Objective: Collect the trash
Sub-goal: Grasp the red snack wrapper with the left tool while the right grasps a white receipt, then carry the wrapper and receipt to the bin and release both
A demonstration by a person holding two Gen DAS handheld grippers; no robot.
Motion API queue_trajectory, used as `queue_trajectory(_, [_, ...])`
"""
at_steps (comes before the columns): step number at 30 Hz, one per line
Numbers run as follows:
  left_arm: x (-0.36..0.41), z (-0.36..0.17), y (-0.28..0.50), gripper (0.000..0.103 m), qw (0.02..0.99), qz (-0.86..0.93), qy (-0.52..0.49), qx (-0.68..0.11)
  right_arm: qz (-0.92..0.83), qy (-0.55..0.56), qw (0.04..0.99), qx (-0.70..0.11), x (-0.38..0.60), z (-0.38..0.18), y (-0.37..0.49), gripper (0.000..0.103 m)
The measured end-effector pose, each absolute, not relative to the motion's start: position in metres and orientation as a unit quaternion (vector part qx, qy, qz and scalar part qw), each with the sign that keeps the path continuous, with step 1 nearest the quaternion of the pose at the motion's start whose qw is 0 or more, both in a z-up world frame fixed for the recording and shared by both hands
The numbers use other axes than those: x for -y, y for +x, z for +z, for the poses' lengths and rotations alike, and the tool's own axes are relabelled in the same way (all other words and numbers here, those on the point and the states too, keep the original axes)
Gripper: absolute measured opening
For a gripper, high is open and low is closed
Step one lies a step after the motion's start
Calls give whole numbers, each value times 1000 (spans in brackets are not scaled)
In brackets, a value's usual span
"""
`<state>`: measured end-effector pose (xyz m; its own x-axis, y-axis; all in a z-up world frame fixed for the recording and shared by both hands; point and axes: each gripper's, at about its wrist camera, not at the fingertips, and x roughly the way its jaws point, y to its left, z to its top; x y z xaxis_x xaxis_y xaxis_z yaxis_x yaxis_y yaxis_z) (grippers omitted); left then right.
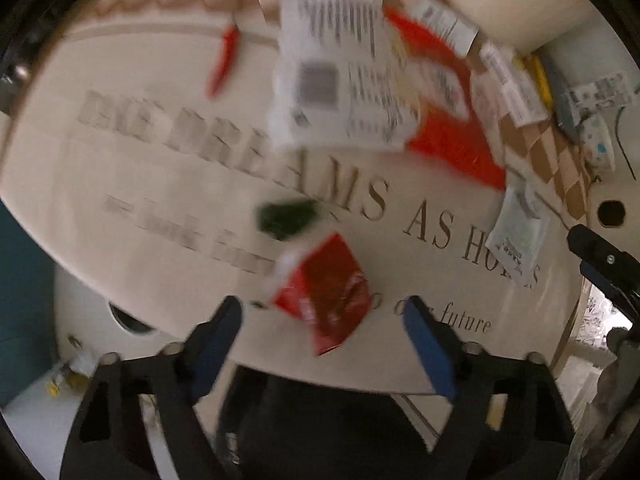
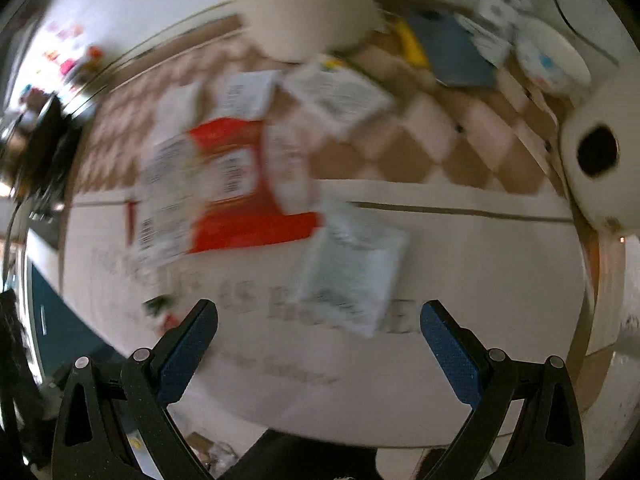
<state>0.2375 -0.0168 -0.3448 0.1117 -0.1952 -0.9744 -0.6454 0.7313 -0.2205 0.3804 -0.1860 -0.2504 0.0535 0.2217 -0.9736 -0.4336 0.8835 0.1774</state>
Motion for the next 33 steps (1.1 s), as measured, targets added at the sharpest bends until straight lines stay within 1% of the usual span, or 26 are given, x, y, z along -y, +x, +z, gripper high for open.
queue_trajectory(1, [19,-354,240,47,660,168,-337,-650,221,-80,722,-651,190,-256,385,102])
queue_trajectory(2, [19,-357,241,42,650,184,-336,-657,217,-78,721,-653,194,-262,387,102])
queue_trajectory(4, [21,-352,243,34,660,197,-321,-651,212,-71,716,-662,199,-275,394,102])
queue_trajectory(7, [22,-348,241,30,662,219,-302,-650,209,-70,708,-671,196,-295,396,102])
queue_trajectory(9, [20,-344,238,29,665,237,-285,-649,208,-77,705,-673,191,-310,395,97])
queue_trajectory(10, [19,-342,235,29,665,247,-277,-648,210,-83,704,-673,187,-315,394,90])
queue_trajectory(11, [19,-340,234,29,666,254,-271,-647,209,-93,704,-673,184,-321,394,80])
queue_trajectory(12, [20,-339,232,29,667,260,-265,-646,208,-101,703,-673,182,-325,393,80])
queue_trajectory(13, [19,-337,227,29,667,267,-262,-644,210,-117,714,-657,178,-326,389,72])
queue_trajectory(15, [17,-335,219,29,668,278,-255,-642,211,-153,723,-639,171,-328,382,65])
queue_trajectory(16, [16,-333,215,29,668,285,-252,-640,212,-165,728,-630,168,-330,378,51])
queue_trajectory(17, [15,-331,213,29,668,289,-250,-638,218,-175,735,-618,166,-329,375,33])
queue_trajectory(18, [14,-329,210,29,669,293,-249,-636,224,-182,737,-611,162,-330,372,25])
queue_trajectory(19, [14,-327,208,29,670,298,-248,-633,230,-184,736,-609,160,-332,370,14])
queue_trajectory(20, [13,-325,205,29,671,302,-248,-630,235,-182,735,-609,160,-332,369,7])
queue_trajectory(23, [5,-315,203,29,676,313,-248,-619,244,-175,736,-607,160,-333,366,2])
queue_trajectory(28, [-2,-282,200,29,697,335,-239,-587,258,-155,741,-600,164,-317,361,1])
queue_trajectory(33, [-12,-242,197,29,722,366,-219,-545,294,-138,747,-580,151,-286,355,1])
